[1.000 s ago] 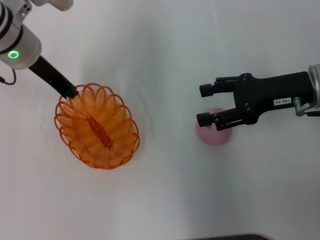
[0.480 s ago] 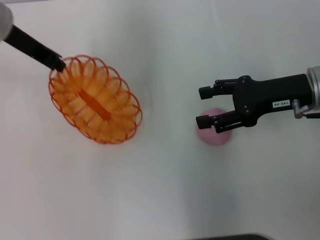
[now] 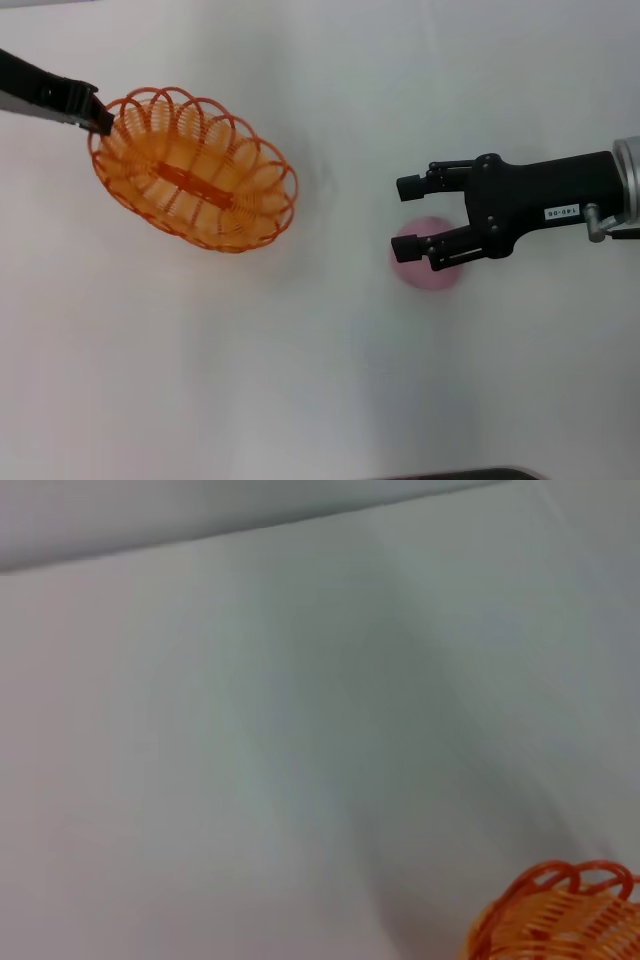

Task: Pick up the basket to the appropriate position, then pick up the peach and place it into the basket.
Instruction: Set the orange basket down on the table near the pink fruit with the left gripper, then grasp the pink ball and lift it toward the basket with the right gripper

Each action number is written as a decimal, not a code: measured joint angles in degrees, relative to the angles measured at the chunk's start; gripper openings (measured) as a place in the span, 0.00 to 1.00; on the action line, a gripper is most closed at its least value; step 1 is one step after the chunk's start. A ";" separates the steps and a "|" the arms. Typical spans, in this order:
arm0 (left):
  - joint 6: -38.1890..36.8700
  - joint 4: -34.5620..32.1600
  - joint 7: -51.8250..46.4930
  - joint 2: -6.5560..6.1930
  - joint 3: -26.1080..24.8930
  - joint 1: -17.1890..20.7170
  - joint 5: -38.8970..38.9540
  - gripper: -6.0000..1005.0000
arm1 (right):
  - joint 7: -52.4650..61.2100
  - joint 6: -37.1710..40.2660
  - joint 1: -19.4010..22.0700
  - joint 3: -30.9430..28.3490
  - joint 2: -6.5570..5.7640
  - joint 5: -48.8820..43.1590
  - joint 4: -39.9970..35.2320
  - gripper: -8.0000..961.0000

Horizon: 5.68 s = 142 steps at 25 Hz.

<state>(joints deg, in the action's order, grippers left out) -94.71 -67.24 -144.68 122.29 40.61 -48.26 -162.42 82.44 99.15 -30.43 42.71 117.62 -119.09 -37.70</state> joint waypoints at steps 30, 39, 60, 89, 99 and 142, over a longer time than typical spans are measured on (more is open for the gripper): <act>16.13 9.00 -8.37 1.67 0.04 15.19 14.45 0.12 | 0.00 0.02 0.28 -0.48 1.03 0.34 0.09 0.92; 15.14 7.32 -8.11 1.35 -0.19 15.33 14.51 0.26 | 0.01 -0.12 0.28 -0.44 1.03 0.40 0.50 0.91; -9.21 7.30 62.16 1.90 -6.83 33.25 54.73 0.66 | 15.77 0.82 -3.52 -3.25 -0.93 3.78 -0.22 0.91; -7.61 10.05 61.12 1.68 -8.37 33.73 43.68 0.86 | 37.93 9.67 -17.53 14.07 0.38 -30.51 -31.92 0.90; -8.03 10.09 59.94 1.55 -7.99 32.22 43.67 0.86 | 37.17 1.84 -16.97 19.66 1.87 -32.72 -20.10 0.90; -7.59 11.69 59.33 1.65 -7.74 31.31 43.73 0.86 | 37.27 -5.82 -17.53 26.11 2.33 -31.73 -13.81 0.21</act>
<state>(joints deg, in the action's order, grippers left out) -102.30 -55.54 -85.35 123.94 32.87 -16.95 -118.69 119.70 93.33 -47.95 68.82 119.95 -150.82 -51.51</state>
